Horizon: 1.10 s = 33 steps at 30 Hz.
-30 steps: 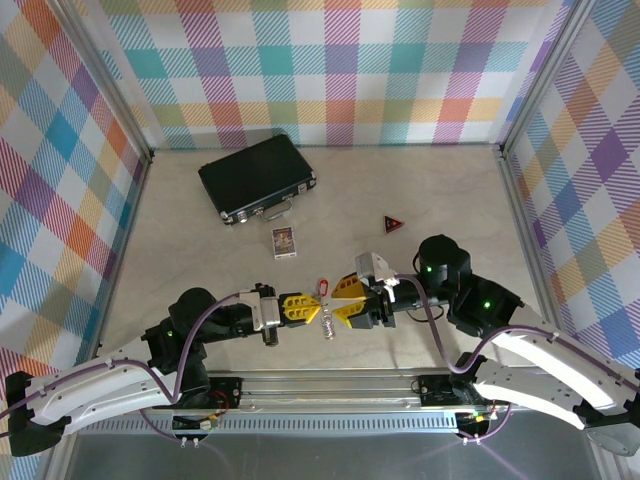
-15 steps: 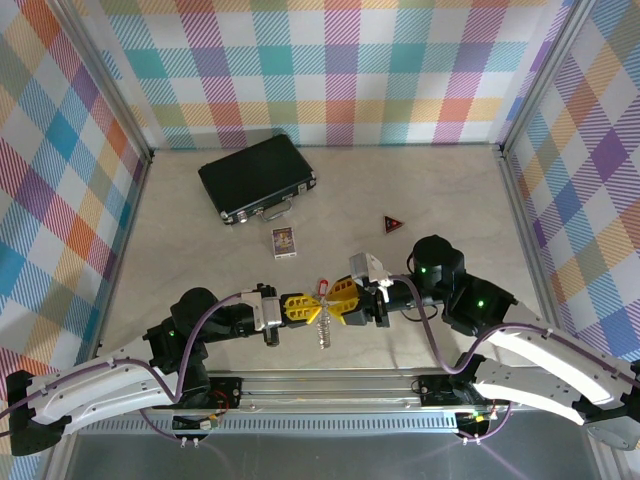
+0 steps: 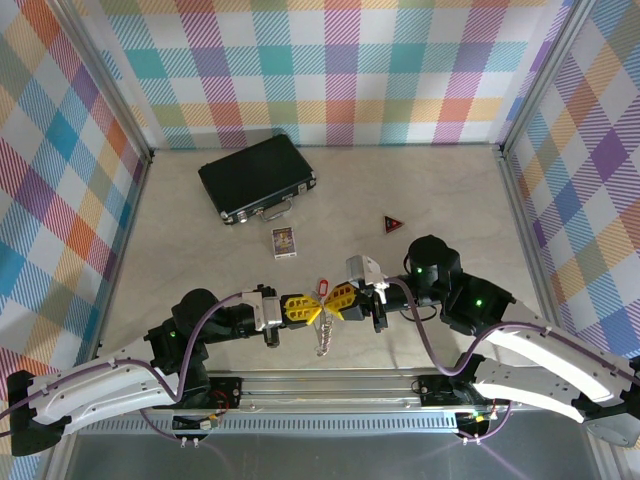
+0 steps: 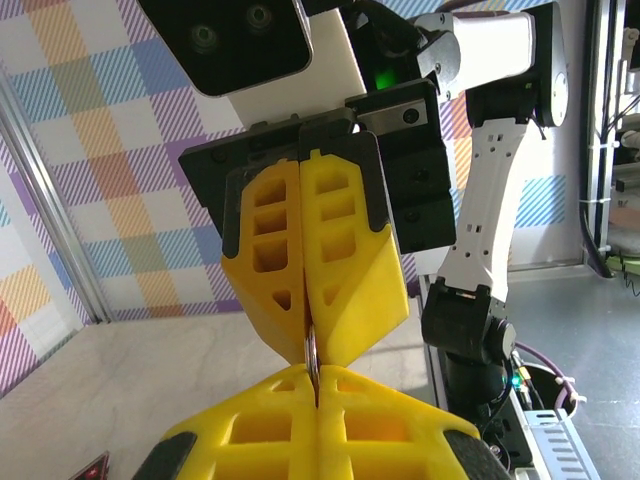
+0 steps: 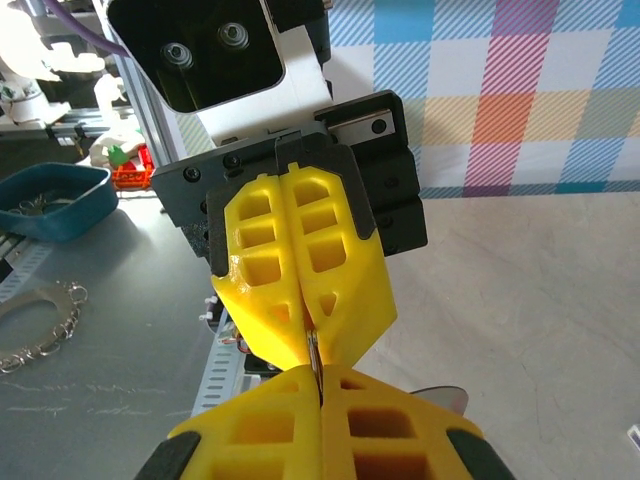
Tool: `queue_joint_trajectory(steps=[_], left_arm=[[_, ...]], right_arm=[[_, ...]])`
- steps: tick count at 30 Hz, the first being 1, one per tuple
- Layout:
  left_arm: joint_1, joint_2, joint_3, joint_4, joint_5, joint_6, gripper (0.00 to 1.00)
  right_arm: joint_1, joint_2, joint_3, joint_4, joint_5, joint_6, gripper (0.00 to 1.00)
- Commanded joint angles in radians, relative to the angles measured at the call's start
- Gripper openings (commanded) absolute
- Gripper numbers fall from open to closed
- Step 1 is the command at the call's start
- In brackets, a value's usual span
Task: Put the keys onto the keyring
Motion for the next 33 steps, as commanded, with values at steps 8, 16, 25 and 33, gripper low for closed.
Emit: queue_joint_trajectory(steps=[8, 16, 25, 33], left_arm=[[-0.010, 0.010, 0.026, -0.052, -0.093, 0.046, 0.09], [-0.010, 0.032, 0.036, -0.088, -0.101, 0.058, 0.13], [-0.010, 0.041, 0.037, -0.083, -0.111, 0.064, 0.15], [-0.011, 0.039, 0.034, -0.092, -0.108, 0.062, 0.02]], right_arm=[[0.031, 0.023, 0.118, -0.178, 0.064, -0.108, 0.00], [0.046, 0.050, 0.153, -0.250, 0.106, -0.144, 0.00], [0.057, 0.082, 0.183, -0.285, 0.106, -0.165, 0.00], [0.069, 0.093, 0.196, -0.300, 0.113, -0.177, 0.00]])
